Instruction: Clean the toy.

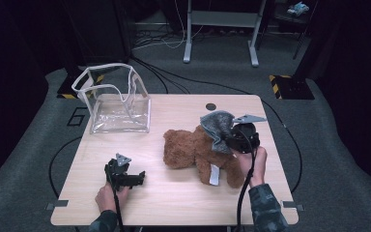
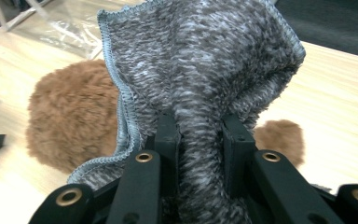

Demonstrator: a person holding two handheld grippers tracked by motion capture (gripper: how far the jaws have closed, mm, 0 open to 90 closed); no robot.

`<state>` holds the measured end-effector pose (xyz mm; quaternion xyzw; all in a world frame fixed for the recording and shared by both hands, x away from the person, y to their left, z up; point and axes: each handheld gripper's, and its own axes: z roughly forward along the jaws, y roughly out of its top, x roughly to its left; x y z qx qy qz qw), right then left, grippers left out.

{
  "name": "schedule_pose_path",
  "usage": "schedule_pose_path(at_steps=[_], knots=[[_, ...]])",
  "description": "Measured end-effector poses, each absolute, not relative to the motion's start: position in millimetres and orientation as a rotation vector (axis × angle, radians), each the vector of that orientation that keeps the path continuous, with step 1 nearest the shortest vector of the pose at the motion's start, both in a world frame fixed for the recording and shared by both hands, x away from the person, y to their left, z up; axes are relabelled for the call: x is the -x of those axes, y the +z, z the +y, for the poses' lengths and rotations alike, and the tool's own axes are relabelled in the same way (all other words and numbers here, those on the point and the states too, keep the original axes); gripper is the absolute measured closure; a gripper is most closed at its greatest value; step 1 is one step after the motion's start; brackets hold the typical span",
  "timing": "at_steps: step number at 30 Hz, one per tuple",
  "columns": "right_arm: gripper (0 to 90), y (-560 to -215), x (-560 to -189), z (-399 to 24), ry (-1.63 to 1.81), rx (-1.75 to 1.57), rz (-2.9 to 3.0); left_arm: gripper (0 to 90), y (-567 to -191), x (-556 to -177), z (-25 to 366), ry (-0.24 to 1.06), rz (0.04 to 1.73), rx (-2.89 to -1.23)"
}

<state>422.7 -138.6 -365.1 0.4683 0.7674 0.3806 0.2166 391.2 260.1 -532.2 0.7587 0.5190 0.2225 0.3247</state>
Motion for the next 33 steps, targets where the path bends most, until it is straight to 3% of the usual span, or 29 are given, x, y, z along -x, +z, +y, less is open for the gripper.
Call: schedule_pose_path(at_steps=[25,33], knots=[[71.2,-396.1,-451.9,-50.3,1.08,-1.276,2.297,0.0,-531.8,-393.5,259.4,0.573,1.344,-2.005],[71.3,-398.1,-445.5,-33.2,1.06,-1.205,2.35,0.0,-531.9,-393.4,259.3,0.572,1.344,-2.002]])
